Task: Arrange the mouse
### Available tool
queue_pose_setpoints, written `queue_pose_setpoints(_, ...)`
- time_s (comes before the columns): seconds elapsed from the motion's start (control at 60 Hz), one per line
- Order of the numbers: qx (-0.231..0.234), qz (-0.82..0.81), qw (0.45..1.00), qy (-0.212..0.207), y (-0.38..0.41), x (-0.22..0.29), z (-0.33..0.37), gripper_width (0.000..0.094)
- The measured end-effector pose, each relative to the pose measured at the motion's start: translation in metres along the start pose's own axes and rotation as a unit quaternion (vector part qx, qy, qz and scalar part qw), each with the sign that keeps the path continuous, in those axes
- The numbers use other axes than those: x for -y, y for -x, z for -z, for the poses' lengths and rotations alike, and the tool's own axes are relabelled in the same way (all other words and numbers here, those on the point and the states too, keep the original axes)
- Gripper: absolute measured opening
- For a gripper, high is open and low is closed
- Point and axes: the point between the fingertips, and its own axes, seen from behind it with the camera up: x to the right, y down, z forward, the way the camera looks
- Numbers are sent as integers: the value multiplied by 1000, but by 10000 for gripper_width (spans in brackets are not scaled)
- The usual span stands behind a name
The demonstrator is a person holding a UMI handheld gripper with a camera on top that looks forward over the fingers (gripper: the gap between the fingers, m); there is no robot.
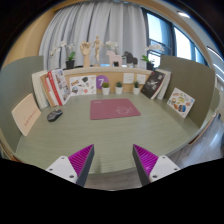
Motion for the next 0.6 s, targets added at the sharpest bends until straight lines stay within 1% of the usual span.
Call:
queue_pose_setpoints(0.133, 56, 19, 998, 27, 97, -19, -24, 772)
queue_pose_setpoints(0.3, 119, 48, 991, 47, 205, -21, -57, 776)
queue_pose_setpoints(0.433, 140, 52, 987, 57, 261, -13, -89, 774)
queue_pose_setpoints(0.6, 136, 59, 987, 60, 300, 10, -133, 772)
